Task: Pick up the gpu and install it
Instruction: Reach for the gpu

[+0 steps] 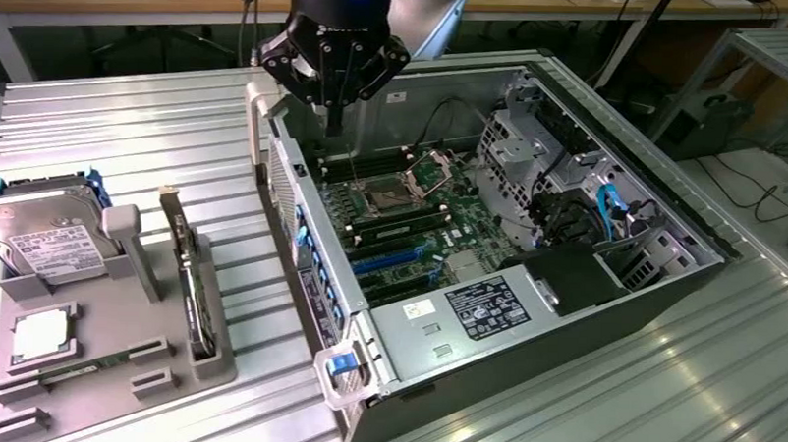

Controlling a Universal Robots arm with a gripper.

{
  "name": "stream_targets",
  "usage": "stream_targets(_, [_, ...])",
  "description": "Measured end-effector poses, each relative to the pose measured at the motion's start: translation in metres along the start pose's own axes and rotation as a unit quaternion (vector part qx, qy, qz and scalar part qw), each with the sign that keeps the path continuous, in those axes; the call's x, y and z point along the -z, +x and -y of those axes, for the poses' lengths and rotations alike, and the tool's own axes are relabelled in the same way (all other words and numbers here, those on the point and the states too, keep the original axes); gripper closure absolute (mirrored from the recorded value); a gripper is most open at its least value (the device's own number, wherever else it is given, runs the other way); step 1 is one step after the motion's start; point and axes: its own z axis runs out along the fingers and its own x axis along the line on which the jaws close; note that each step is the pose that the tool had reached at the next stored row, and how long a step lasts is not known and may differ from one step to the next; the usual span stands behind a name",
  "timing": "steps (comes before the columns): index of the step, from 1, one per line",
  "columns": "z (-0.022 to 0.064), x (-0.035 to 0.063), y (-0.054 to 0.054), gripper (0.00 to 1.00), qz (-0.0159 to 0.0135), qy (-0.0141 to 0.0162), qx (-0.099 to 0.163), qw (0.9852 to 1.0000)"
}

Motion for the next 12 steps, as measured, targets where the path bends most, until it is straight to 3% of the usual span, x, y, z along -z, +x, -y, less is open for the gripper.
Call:
stream_targets(8, [0.0032, 0.0002, 0.009, 0.89, -0.0001, 0.0, 0.0, 1.0])
stream_targets(12, [0.0091, -0.0005, 0.014, 0.89, 0.0, -0.0003, 0.0, 1.0])
